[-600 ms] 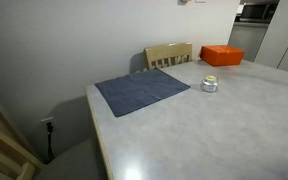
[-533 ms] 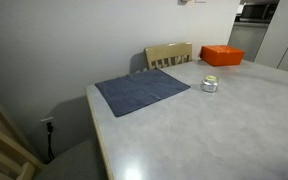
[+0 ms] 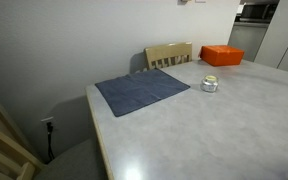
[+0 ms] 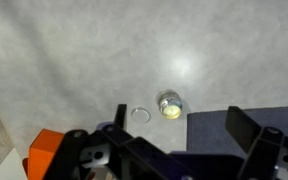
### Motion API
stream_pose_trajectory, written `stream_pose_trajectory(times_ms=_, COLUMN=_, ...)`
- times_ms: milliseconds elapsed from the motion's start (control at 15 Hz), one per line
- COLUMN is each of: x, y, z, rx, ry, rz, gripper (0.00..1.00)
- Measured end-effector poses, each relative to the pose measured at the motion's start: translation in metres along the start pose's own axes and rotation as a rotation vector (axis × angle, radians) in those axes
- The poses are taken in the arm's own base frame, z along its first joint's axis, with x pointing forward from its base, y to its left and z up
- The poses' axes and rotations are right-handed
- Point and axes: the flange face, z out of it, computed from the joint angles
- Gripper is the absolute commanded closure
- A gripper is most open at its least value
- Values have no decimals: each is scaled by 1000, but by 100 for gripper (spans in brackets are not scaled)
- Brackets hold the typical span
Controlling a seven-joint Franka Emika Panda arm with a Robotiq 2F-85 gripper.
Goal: Close the silver jar
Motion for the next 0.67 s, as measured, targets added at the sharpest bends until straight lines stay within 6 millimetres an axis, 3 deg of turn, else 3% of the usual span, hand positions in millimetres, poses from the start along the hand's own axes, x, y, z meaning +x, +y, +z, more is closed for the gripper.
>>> stream_pose_trajectory(times_ms=333, x=43, y=18, z=31, rx=0, ry=97, rz=29, gripper=0)
stream_pose_trajectory(times_ms=667, x=87, y=32, z=95, rx=-19, ry=46, rz=61, gripper=0)
